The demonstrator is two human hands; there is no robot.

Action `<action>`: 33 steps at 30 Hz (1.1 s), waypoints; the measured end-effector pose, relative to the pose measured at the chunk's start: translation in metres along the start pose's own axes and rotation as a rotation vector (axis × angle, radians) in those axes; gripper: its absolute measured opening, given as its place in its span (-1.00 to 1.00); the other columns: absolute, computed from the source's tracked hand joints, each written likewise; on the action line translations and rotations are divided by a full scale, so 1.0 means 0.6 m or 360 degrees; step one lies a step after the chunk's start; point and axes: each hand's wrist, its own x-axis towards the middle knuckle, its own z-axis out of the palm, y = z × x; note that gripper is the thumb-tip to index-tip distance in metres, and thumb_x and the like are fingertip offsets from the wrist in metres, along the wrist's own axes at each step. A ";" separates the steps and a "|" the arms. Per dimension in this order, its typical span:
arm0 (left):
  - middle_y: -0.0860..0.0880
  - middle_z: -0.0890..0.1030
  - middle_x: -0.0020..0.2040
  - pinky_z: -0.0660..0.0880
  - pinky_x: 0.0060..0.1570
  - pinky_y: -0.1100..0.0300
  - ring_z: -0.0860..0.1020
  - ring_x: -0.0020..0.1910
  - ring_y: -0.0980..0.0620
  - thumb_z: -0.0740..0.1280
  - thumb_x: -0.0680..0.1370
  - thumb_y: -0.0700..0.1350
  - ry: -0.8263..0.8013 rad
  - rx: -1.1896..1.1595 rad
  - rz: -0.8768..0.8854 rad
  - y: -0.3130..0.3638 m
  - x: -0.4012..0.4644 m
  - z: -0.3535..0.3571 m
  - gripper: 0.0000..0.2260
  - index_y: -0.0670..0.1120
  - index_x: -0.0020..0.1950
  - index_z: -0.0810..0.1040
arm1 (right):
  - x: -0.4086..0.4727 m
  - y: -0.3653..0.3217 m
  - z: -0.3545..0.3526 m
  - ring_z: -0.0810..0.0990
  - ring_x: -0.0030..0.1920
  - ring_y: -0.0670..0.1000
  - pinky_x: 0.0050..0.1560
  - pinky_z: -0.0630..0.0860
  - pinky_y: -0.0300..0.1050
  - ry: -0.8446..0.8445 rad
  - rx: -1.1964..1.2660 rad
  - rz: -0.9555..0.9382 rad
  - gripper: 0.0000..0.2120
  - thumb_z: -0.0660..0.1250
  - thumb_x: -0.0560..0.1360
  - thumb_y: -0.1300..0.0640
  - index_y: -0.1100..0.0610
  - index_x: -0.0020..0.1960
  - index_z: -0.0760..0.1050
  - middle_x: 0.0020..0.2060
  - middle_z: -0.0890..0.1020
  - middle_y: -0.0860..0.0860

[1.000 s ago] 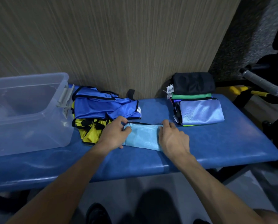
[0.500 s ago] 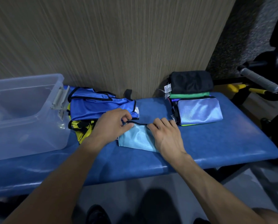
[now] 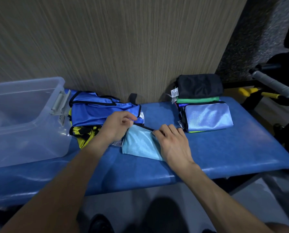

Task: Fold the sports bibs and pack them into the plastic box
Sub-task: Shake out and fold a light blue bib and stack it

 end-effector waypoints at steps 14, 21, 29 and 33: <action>0.19 0.58 -0.03 0.34 0.13 0.33 0.44 0.09 0.20 0.41 0.58 0.07 -0.0296 0.0473 0.0682 -0.021 -0.027 -0.026 -0.96 0.18 0.02 0.63 | -0.004 0.005 0.015 0.46 -0.13 0.15 -0.16 0.42 0.02 0.0021 0.0069 0.0133 -0.71 0.16 0.47 0.28 0.14 0.05 0.61 -0.12 0.51 0.06; 0.17 0.52 -0.05 0.34 0.13 0.31 0.41 0.10 0.21 0.40 0.60 0.02 -0.0343 0.0416 0.0634 -0.022 -0.022 -0.011 -0.96 0.16 -0.03 0.56 | -0.015 0.012 0.021 0.49 -0.05 0.18 -0.11 0.48 0.10 -0.0020 0.0162 0.0314 -0.81 0.28 0.50 0.25 0.15 0.08 0.59 -0.01 0.55 0.06; 0.11 0.58 -0.22 0.43 -0.20 0.24 0.51 -0.27 0.22 0.36 0.62 0.00 -0.0294 0.0208 0.0357 -0.012 -0.008 0.002 -0.90 0.10 -0.09 0.55 | -0.016 0.014 0.027 0.48 -0.09 0.15 -0.12 0.49 0.11 -0.0059 0.0208 0.0318 -0.76 0.17 0.64 0.06 0.10 0.04 0.59 -0.07 0.55 0.01; 0.09 0.50 -0.28 0.39 -0.21 0.22 0.43 -0.31 0.17 0.35 0.63 -0.01 -0.0371 0.0091 0.0151 -0.015 0.007 0.019 -0.90 0.02 -0.06 0.58 | -0.014 0.015 0.023 0.50 -0.10 0.14 -0.11 0.51 0.09 -0.0087 0.0324 0.0396 -0.72 0.13 0.64 0.02 0.09 0.05 0.59 -0.07 0.56 0.01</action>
